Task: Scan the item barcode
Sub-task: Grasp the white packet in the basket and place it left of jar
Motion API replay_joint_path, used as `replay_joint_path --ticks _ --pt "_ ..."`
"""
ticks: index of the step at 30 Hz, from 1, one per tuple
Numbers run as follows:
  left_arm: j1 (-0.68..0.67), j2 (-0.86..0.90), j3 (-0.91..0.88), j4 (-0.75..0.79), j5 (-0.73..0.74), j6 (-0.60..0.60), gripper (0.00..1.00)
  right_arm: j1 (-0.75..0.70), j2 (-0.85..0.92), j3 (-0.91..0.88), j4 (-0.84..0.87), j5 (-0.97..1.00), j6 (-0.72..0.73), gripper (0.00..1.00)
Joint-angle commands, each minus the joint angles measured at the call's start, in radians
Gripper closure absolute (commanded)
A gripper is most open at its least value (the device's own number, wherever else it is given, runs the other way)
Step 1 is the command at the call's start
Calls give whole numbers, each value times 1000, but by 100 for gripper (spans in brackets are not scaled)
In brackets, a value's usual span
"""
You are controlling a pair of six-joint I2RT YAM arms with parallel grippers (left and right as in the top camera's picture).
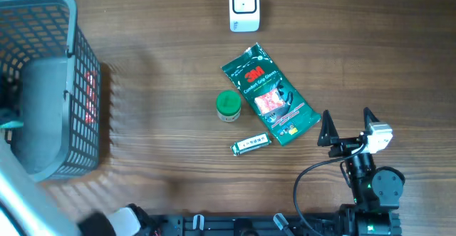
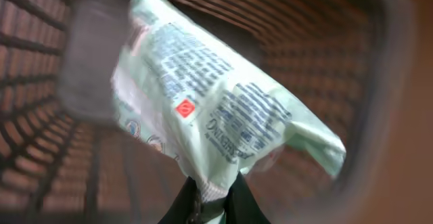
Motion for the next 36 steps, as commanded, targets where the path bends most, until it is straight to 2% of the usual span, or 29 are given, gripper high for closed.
replay_joint_path --ticks 1,2,4,7,8,10,12,15,18,20,23,25,26,27,31,32,34,35,36 --pt "-244 -107 14 22 4 11 96 1 -2 -1 3 6 7 0" --pt "-318 -113 13 20 4 11 96 1 -2 -1 3 6 6 0" --pt "-553 -96 -6 18 -14 11 96 1 -2 -1 3 6 6 0" --pt "-758 -38 -65 18 -75 -5 96 1 -2 -1 3 6 6 0" --pt "-831 2 -101 17 -90 -58 96 1 -2 -1 3 6 6 0" --pt "-910 68 -165 17 -100 -193 96 1 -2 -1 3 6 6 0" --pt "-954 137 -236 16 -93 -383 96 1 -2 -1 3 6 6 0" --pt "-985 254 -340 21 70 -708 96 1 -2 -1 3 6 6 0" --pt "-990 361 -383 40 196 -883 89 1 -2 -1 3 6 6 0" --pt "-990 425 -384 84 201 -883 86 1 -2 -1 3 6 6 0" --pt "-990 493 -384 130 199 -883 86 1 -2 -1 3 6 6 0" --pt "-990 510 -384 130 195 -883 94 1 -2 -1 3 6 6 0" --pt "-990 510 -383 130 193 -883 93 1 -2 -1 3 6 6 0" --pt "-987 502 -380 130 172 -877 88 1 -2 -1 3 6 6 0" --pt "-922 367 -321 130 -13 -733 31 1 -2 -1 3 6 6 0" --pt "-902 333 -296 131 -51 -690 24 1 -2 -1 3 6 7 0" --pt "-827 223 -180 153 -215 -429 6 1 -2 -1 3 6 6 0" --pt "-795 183 -135 180 -261 -290 0 1 -2 -1 3 6 6 0" --pt "-750 131 -86 236 -305 -89 0 1 -2 -1 3 6 6 0"
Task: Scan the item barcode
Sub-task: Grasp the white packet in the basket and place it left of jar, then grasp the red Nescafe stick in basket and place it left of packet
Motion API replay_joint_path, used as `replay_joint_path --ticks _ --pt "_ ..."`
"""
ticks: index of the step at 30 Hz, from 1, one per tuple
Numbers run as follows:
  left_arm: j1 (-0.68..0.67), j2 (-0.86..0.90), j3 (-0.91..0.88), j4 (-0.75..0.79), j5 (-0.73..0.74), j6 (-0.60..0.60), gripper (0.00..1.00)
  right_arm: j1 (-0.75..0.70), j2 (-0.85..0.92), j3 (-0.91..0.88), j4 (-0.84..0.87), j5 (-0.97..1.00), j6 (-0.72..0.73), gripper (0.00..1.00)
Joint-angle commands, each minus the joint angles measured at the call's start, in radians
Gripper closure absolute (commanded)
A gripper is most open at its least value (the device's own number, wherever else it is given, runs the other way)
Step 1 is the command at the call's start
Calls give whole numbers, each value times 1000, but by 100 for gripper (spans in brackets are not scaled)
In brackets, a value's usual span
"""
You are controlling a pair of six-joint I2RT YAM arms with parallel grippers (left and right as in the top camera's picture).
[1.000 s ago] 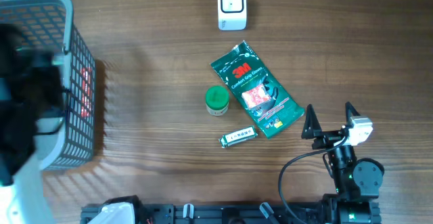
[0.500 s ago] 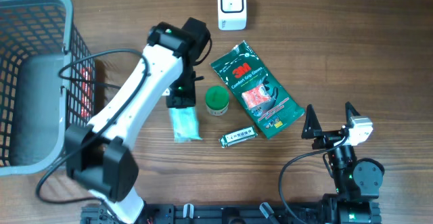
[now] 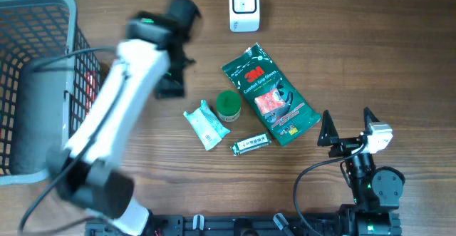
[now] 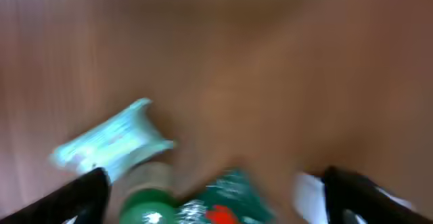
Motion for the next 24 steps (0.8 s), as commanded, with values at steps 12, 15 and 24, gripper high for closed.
replay_joint_path --ticks 12,15,24 --pt "655 -290 135 124 -261 874 0 1 -2 -1 3 6 6 0" --pt "760 -232 134 154 -35 1029 0 1 -2 -1 3 6 6 0" --pt "874 -23 134 47 253 1328 0 1 -2 -1 3 6 6 0"
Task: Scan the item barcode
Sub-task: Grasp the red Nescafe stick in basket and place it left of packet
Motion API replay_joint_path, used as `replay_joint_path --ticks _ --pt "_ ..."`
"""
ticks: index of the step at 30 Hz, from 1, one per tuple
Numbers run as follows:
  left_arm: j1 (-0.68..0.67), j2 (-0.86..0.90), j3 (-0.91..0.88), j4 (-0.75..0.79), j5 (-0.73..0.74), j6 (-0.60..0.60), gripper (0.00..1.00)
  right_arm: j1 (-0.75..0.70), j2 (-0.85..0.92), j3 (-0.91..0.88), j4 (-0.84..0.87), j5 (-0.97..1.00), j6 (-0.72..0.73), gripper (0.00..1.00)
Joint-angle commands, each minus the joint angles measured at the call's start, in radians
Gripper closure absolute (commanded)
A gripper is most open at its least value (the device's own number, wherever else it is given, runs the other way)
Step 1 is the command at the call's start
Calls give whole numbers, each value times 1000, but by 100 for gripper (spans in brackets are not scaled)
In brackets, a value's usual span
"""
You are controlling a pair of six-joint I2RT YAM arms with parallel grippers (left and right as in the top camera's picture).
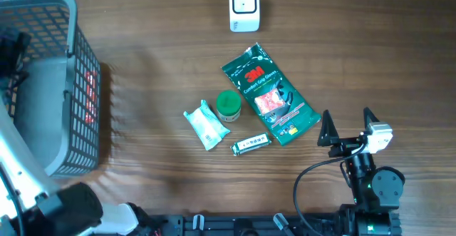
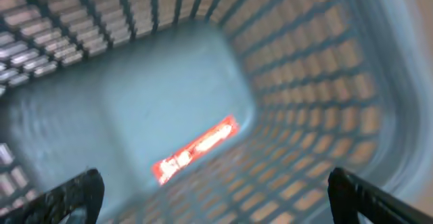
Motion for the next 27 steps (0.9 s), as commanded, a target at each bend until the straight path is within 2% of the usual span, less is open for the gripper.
replay_joint_path --ticks 1,4,5,12,15,23,27 --pt "9 101 -6 -39 60 93 0 1 -2 -1 3 6 6 0" --pt "11 229 -6 -74 65 91 5 1 -2 -1 3 6 6 0" --pt "11 259 -6 -73 69 91 0 1 -2 -1 3 6 6 0" --pt "10 436 -11 -75 71 93 0 1 -2 -1 3 6 6 0" --pt "9 472 -76 -65 71 97 0 1 -2 -1 3 6 6 1" --pt "8 483 -345 149 71 227 0 1 -2 -1 3 6 6 0" --pt "8 483 -423 226 67 249 0 1 -2 -1 3 6 6 0"
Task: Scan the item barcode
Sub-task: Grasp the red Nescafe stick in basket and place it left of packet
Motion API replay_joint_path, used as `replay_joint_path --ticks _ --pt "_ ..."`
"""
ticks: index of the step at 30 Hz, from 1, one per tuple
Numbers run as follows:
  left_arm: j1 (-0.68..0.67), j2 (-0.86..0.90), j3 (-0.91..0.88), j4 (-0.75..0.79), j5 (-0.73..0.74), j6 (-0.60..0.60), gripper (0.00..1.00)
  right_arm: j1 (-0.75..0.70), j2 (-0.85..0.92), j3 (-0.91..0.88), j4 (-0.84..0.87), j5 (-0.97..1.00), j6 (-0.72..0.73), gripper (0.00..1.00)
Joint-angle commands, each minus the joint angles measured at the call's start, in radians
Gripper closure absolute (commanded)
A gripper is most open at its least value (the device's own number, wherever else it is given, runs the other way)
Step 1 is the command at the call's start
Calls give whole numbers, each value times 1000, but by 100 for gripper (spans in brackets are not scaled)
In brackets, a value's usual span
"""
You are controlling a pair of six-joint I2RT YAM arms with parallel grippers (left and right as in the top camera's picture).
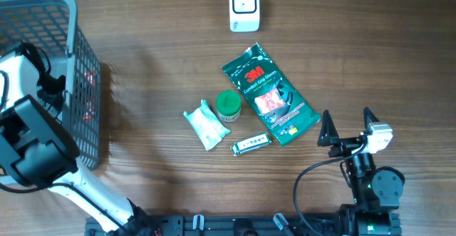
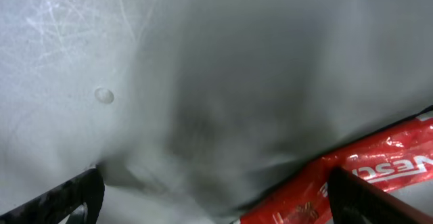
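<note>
My left gripper [image 2: 215,183] is open, low over the grey floor of the basket [image 1: 71,22]. A red packet [image 2: 358,176] with white lettering lies on that floor, just inside the right finger [image 2: 379,197]. From overhead, the left arm [image 1: 32,132] reaches into the basket and the red packet [image 1: 89,97] shows through the mesh. The white scanner [image 1: 244,6] stands at the back of the table. My right gripper [image 1: 347,125] is open and empty at the front right.
On the table lie a green 3M pack [image 1: 269,95], a green round cap [image 1: 228,105], a pale green packet [image 1: 206,127] and a small stick pack [image 1: 251,145]. The basket's mesh walls surround the left gripper.
The left gripper was open higher up in the basket with the red packet far below. Now it is close to the floor, the packet by its right finger. The right arm is unchanged.
The left gripper was shut on a pale green packet inside the basket. Then it was open above the table, with that packet lying beside the green cap. Then it was open back over the basket, and now sits low by the red packet.
</note>
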Motion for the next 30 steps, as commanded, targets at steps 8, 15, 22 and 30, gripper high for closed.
replay_joint_path --ticks 8,15,22,30 --pt "26 22 -90 -120 -455 -365 0 1 -2 -1 3 6 6 0" --pt "81 22 -90 -156 -432 -426 0 1 -2 -1 3 6 7 0" --pt "81 -41 -89 -143 -355 -380 0 1 -2 -1 3 6 6 0" --pt "71 -154 -89 -126 -343 -386 0 1 -2 -1 3 6 6 0"
